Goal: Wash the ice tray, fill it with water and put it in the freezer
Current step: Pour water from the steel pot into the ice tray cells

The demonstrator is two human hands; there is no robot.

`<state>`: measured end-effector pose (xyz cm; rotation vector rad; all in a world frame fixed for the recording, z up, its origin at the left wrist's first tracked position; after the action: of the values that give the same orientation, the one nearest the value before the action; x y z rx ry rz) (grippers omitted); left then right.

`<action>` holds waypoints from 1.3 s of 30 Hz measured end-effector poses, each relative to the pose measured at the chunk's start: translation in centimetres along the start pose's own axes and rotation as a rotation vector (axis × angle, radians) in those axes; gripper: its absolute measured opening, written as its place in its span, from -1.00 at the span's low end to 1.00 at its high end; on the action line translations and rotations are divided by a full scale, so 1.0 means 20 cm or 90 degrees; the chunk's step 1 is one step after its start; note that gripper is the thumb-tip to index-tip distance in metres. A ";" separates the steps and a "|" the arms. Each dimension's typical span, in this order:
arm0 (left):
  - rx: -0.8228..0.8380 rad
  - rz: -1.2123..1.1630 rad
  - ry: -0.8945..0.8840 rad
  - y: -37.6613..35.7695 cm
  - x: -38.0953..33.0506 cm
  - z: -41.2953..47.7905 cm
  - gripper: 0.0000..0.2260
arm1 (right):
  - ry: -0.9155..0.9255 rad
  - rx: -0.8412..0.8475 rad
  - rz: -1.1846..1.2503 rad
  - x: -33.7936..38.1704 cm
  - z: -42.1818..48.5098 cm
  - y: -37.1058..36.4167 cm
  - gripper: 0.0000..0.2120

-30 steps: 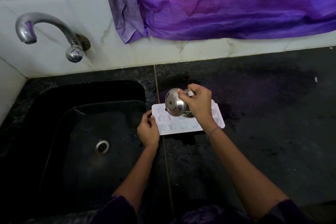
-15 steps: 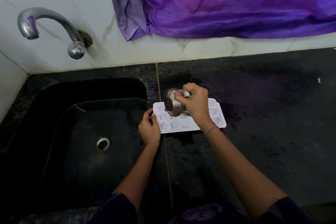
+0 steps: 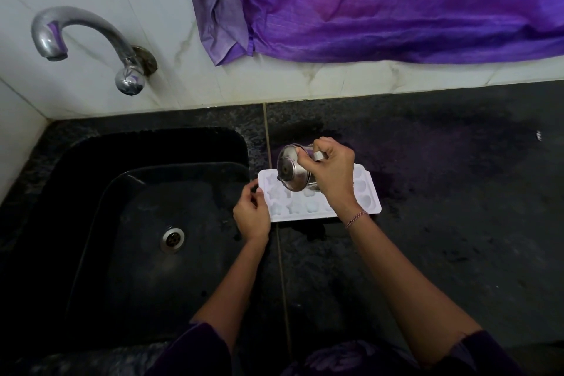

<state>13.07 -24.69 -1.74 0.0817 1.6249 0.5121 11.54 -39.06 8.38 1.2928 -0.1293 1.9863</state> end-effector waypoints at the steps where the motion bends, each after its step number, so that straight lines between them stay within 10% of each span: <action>1: -0.001 -0.001 0.000 0.00 0.00 0.00 -0.79 | -0.010 -0.007 0.012 -0.01 0.00 0.00 -0.60; 15: 0.009 -0.017 0.005 0.01 -0.01 -0.01 -0.78 | -0.163 -0.082 0.103 -0.03 0.03 0.08 -0.56; 39: -0.003 -0.005 -0.014 0.00 0.00 0.00 -0.79 | 0.109 0.162 -0.056 0.00 0.01 0.04 -0.64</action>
<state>12.98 -24.62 -1.71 0.0768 1.6025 0.5065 11.21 -39.72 8.61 1.2527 0.2658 2.0755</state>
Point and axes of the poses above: each hand's wrist, its own z-axis towards the middle knuckle, its own y-axis out of the back of the hand, x = y × z, the point moved 1 cm from there along z, towards the middle knuckle, and after that the axes turned 3 degrees about -x, right-handed, at the moved point
